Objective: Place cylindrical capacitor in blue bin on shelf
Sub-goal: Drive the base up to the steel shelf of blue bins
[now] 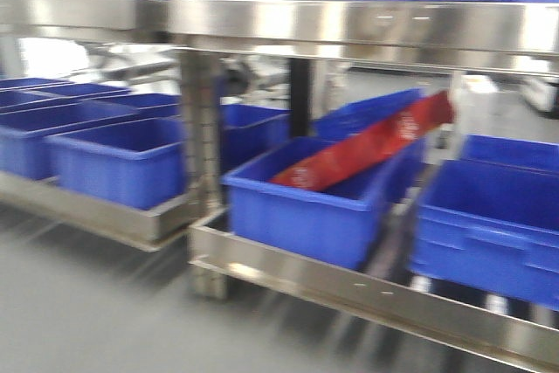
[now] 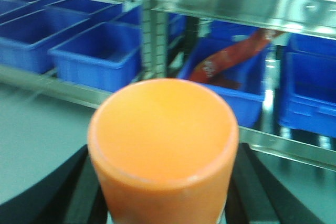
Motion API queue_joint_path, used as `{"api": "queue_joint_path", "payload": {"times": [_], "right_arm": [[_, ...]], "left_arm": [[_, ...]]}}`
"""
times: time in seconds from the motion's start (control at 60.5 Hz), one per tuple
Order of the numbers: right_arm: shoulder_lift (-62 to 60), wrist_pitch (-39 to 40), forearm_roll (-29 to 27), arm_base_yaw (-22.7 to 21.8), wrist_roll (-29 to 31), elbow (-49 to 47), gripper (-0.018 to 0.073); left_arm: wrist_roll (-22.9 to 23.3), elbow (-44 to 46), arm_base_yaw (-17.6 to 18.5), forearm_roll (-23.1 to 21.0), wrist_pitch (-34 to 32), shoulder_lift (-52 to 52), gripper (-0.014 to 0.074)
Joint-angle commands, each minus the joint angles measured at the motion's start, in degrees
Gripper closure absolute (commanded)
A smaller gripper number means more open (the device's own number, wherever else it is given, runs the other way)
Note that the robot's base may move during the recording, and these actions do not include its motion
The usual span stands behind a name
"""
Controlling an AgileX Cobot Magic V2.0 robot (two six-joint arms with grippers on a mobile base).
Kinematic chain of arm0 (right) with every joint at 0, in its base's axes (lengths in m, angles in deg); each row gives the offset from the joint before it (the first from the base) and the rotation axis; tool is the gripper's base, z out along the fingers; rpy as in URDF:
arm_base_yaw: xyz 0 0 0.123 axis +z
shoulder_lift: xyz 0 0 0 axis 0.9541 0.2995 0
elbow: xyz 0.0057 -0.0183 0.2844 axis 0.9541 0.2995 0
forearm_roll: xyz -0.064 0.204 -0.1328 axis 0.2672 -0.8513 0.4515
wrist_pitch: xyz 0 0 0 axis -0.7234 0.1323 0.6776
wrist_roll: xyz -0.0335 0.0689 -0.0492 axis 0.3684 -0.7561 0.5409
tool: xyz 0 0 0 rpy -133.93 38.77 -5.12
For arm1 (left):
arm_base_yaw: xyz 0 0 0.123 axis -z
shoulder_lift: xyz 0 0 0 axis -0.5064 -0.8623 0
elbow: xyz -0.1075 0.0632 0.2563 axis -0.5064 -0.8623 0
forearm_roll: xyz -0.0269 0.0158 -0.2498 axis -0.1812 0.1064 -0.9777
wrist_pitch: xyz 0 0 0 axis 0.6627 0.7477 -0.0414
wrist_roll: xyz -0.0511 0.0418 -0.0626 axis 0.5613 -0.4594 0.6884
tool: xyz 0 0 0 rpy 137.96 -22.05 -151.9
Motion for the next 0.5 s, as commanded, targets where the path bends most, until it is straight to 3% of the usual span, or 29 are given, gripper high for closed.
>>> {"api": "queue_joint_path", "payload": {"times": [0.0, 0.479], "right_arm": [[-0.1, 1.2, 0.1, 0.0, 0.1, 0.0, 0.0669], [-0.1, 1.2, 0.1, 0.0, 0.1, 0.0, 0.0669]], "left_arm": [[0.0, 0.2, 0.4, -0.3, -1.0, 0.2, 0.0707], [0.0, 0.2, 0.4, -0.3, -1.0, 0.2, 0.0707]]}}
